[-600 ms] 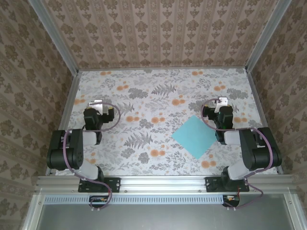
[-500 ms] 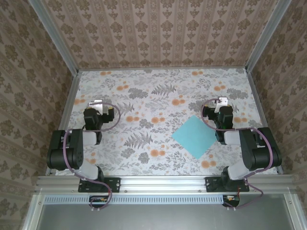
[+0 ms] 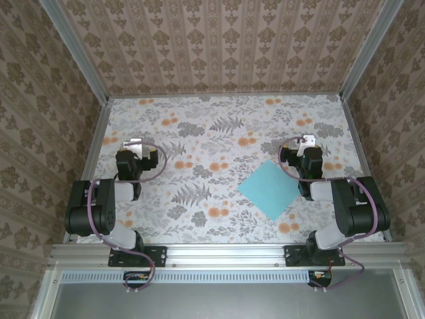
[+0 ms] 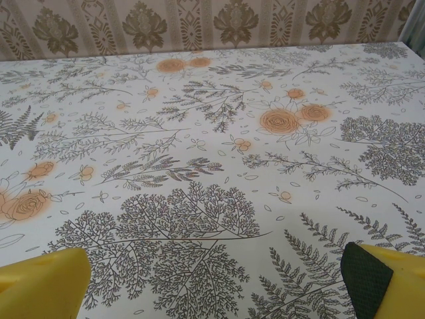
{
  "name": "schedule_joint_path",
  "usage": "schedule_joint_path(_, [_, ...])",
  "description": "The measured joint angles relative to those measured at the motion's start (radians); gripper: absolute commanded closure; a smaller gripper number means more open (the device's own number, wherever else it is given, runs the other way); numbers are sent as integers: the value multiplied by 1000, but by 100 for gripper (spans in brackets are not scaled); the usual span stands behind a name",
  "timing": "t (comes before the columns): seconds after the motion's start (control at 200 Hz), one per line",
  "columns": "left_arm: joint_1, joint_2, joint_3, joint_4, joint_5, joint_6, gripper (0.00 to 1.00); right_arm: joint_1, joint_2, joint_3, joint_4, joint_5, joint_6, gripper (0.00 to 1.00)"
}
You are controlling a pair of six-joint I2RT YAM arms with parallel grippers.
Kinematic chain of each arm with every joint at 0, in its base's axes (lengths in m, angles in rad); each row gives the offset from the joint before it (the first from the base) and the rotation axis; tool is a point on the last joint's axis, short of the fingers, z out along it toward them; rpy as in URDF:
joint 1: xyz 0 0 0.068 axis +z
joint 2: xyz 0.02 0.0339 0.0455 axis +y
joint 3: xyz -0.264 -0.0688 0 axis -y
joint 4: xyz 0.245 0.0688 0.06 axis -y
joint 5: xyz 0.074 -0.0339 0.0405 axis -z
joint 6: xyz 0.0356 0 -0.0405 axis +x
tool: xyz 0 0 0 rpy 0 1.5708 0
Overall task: Fold a paper plane with a square sheet of paper (pick it up from the middle)
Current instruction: Move the square sheet of paper to the center of the table.
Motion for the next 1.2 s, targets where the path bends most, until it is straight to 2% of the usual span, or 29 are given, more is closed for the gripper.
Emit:
schedule_joint_path(0.195, [0, -4, -6, 12, -18, 0, 0, 0, -17, 5, -38, 0, 0, 0])
schedule_joint_path(0.28, [0, -48, -30, 0, -48, -3, 0, 2, -97, 33, -172, 6, 2, 0])
schedule_joint_path(0.37, [0, -158, -40, -70, -90, -21, 0, 6, -217, 108, -347, 17, 41, 0])
schedule_joint_path(0.465, [0, -297, -7, -213, -136, -68, 0, 15, -298, 232, -539, 19, 126, 0])
schedule_joint_path(0.595, [0, -409, 132, -490, -164, -189, 0, 45, -326, 390, -823, 12, 285, 0])
schedule_joint_path(0.79, [-5, -471, 344, -903, -149, -357, 0, 146, -314, 417, -1149, -40, 494, 0])
schedule_joint_path(1.01, [-5, -519, 383, -1150, -86, -393, 0, 364, -300, 331, -1252, -109, 648, 1])
schedule_joint_path(1.2, [-5, -531, 383, -1216, -55, -393, 0, 433, -226, 262, -1249, -156, 718, 2])
